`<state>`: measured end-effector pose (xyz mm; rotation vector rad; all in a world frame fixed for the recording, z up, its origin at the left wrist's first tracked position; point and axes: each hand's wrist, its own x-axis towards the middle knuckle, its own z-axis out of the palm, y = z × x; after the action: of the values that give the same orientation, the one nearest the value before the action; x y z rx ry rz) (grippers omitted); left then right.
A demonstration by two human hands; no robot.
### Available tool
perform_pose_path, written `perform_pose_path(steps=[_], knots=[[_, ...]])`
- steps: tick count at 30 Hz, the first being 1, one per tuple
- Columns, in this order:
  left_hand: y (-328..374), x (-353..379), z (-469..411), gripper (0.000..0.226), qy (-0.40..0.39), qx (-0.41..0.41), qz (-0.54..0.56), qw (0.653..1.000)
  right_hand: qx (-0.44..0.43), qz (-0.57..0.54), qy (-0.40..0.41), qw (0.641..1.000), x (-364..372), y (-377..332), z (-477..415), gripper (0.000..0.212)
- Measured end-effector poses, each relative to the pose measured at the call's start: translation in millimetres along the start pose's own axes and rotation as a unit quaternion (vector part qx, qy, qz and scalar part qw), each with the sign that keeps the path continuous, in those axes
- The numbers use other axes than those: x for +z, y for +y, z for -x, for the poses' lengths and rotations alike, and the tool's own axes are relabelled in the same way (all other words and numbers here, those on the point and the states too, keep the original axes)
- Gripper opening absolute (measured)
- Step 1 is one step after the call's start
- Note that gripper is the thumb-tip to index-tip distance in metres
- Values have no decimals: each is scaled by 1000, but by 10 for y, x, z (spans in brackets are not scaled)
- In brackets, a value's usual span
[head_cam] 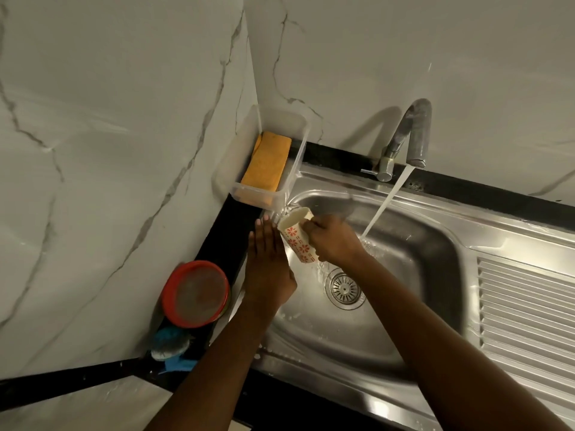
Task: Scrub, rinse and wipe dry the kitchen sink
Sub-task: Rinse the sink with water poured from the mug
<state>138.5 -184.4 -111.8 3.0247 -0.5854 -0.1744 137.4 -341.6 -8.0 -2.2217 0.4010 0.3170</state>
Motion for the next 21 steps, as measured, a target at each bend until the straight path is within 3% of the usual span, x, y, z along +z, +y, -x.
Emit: perform_pose_path(steps=[5,9,14,21], knots=[[-87,-36,73,101,-9,31,-19,999,13,-48,-39,998,22,160,170,30],[-87,-60,225,95,-28,34,-38,998,44,-102,-52,992,-118,380,343,37],[-91,-27,332,97,-45,44,-49,997,14,1,-36,999,-227,395,339,34],[-13,-27,470,107,-65,0,-15,998,-116,147,-44,981,-75,27,283,39]])
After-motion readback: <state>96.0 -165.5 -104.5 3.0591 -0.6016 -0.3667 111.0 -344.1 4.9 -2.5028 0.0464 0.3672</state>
